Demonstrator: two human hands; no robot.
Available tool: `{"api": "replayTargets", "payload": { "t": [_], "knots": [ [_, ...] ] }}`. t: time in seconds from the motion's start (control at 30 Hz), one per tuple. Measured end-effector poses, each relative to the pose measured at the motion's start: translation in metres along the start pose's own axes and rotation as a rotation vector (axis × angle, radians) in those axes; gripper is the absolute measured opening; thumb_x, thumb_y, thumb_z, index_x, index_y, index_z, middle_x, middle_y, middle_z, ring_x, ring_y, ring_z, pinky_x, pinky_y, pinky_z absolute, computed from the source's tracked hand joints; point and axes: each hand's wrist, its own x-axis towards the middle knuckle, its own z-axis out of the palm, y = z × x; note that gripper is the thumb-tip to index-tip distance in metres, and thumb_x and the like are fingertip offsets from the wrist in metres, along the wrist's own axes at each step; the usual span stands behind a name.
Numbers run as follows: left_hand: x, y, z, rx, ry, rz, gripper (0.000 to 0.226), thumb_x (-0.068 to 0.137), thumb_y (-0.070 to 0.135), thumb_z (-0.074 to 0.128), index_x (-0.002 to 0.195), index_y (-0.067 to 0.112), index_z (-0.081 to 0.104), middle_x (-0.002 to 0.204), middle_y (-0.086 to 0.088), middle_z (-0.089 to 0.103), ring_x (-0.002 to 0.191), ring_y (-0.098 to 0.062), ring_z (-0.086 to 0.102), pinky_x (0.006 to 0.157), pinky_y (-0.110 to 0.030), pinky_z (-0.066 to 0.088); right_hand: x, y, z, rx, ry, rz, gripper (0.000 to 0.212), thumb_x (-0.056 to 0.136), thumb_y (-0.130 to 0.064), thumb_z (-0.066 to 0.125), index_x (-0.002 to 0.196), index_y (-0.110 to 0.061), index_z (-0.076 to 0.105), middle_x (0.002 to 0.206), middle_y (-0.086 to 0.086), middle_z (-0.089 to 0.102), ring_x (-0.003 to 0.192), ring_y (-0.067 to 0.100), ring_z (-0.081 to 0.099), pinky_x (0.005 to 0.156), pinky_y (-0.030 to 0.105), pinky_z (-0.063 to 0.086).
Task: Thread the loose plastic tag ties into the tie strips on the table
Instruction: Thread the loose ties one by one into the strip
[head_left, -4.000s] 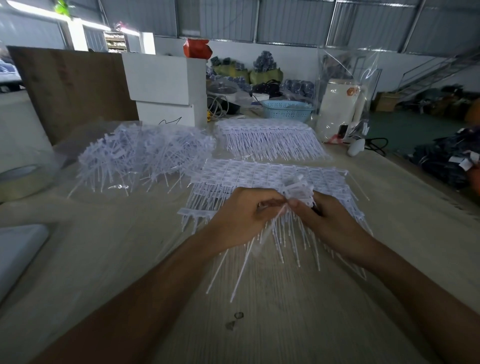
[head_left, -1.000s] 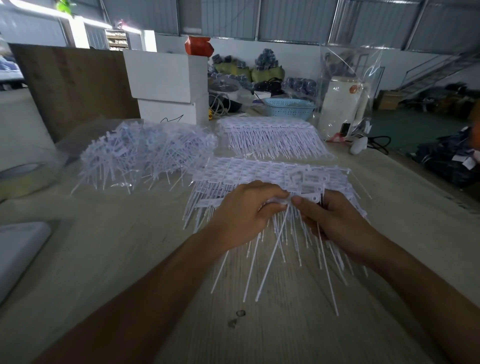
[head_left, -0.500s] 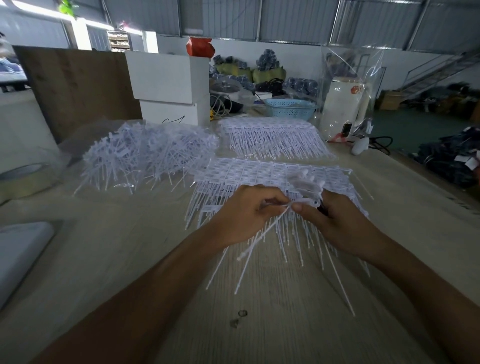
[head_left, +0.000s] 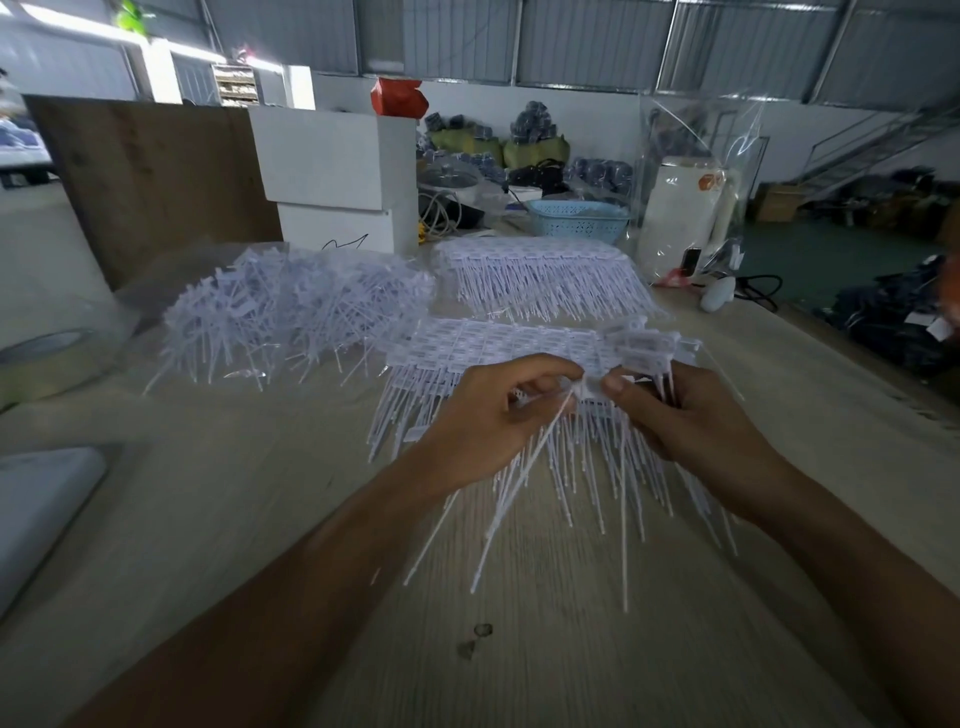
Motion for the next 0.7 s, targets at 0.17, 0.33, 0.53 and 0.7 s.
{"api": "replayTargets", "payload": {
  "t": [0.17,0.33,0.53,0.7],
  "knots": [
    [0.0,-0.001,0.0,-0.003,0.081,0.036,0.022,0.091,0.017,0.071,0.113,0.022,0.072,0.088,0.009,0.075,0.083,-0.003,0.07,0.073,-0.02,0.055,0.002,0.004,-0.003,0.073,0.016,0.089,0.057,0.084,-0.054,0.064,0.075,0.001,0.056,0.056,0.002,0.032,0.047,0.011,0.029,0.047,0.023,0.027],
    [0.0,0.002,-0.001,0.008,0.182,0.073,0.023,0.092,0.021,0.069,0.112,0.031,0.069,0.09,0.011,0.071,0.086,-0.005,0.069,0.072,-0.023,0.055,0.002,-0.002,-0.006,0.35,-0.183,0.331,0.04,0.08,-0.051,0.068,0.087,-0.012,0.076,0.058,-0.003,0.025,0.048,0.01,0.021,0.041,0.021,0.023],
    [0.001,0.0,-0.003,0.136,0.206,0.133,0.025,0.088,0.018,0.073,0.112,0.025,0.071,0.098,0.008,0.072,0.092,-0.007,0.065,0.078,-0.028,0.051,0.0,-0.004,-0.003,0.436,-0.242,0.361,0.041,0.084,-0.051,0.064,0.061,-0.021,0.049,0.061,0.001,0.022,0.05,0.013,0.016,0.042,0.022,0.02],
    [0.001,0.0,-0.015,0.617,0.157,0.425,0.026,0.088,0.01,0.071,0.114,0.008,0.072,0.098,-0.007,0.071,0.091,-0.03,0.061,0.078,-0.037,0.048,-0.001,0.001,-0.003,0.439,-0.314,0.346,0.047,0.093,-0.048,0.055,0.065,-0.022,0.028,0.062,-0.001,0.024,0.051,0.013,0.016,0.045,0.023,0.02]
  ]
}}
